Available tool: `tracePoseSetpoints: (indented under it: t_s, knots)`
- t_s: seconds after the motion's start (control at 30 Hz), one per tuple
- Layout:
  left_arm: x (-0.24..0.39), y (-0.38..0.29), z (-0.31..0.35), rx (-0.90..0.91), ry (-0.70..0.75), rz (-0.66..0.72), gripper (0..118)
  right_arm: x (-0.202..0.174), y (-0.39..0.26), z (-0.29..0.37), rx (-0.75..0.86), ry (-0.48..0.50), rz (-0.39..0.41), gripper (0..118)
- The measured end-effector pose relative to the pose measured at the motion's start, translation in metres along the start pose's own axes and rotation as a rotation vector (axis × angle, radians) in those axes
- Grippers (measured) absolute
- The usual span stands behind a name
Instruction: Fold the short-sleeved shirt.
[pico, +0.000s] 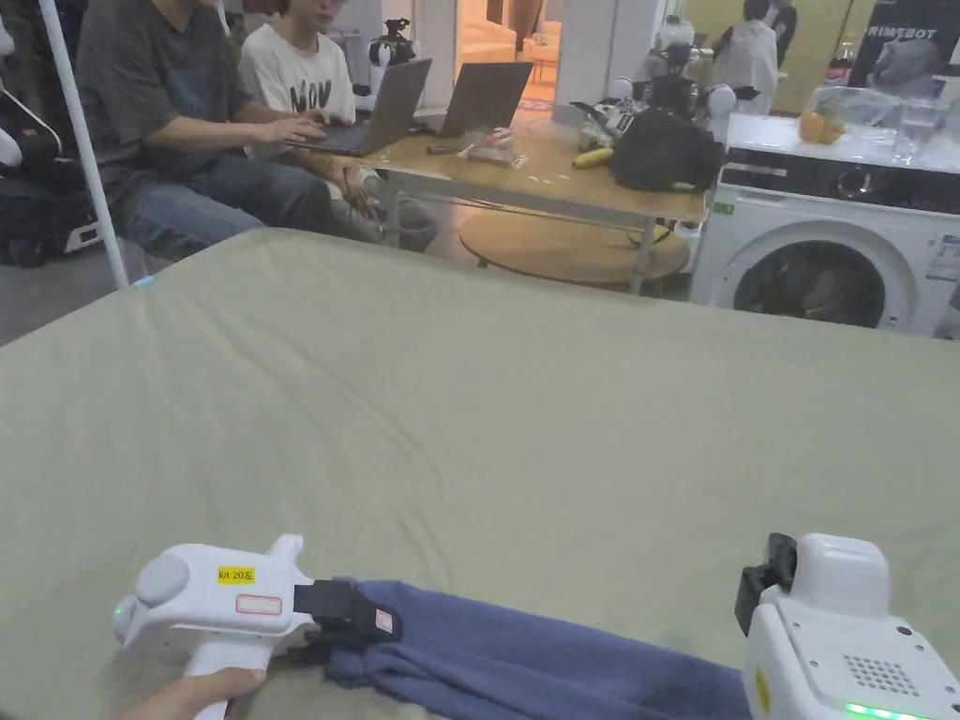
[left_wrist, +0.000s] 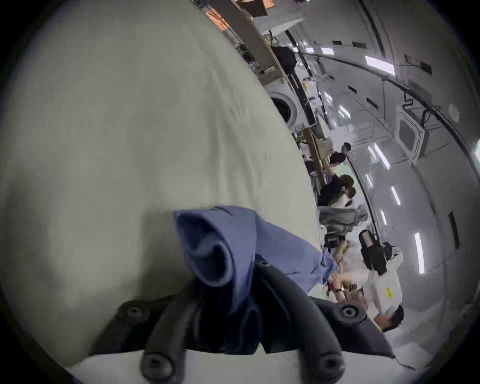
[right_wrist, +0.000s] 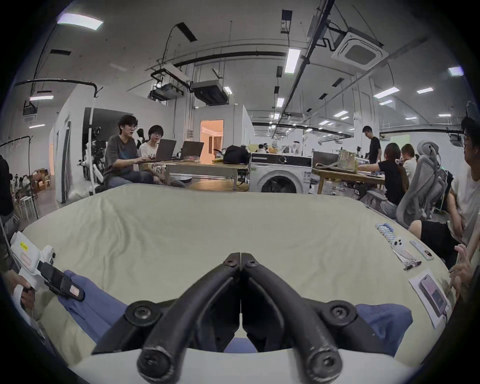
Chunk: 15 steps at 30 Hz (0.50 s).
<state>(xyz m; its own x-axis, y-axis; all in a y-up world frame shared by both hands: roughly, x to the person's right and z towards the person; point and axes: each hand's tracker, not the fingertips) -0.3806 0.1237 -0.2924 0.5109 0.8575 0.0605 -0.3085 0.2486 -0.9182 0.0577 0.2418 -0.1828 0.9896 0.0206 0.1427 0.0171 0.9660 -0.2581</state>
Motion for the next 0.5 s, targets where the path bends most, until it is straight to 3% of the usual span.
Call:
tracePoseSetpoints:
  t_s: [0.23, 0.27, 0.3, 0.5]
  knots:
    - [0.027, 0.002, 0.032, 0.097, 0.016, -0.123, 4, 0.012, 0.001, -0.004, -0.01, -0.011, -0.008, 0]
    - [0.041, -0.008, 0.042, 0.042, 0.22, -0.249, 4, 0.013, 0.001, -0.003, -0.01, -0.005, -0.016, 0]
    - [0.045, -0.007, 0.049, 0.03, 0.284, -0.295, 4, 0.014, 0.001, -0.002, -0.005, 0.001, -0.026, 0]
    - [0.07, -0.005, 0.093, 0.123, 0.332, -0.291, 4, 0.012, 0.0, -0.002, -0.011, 0.015, -0.014, 0]
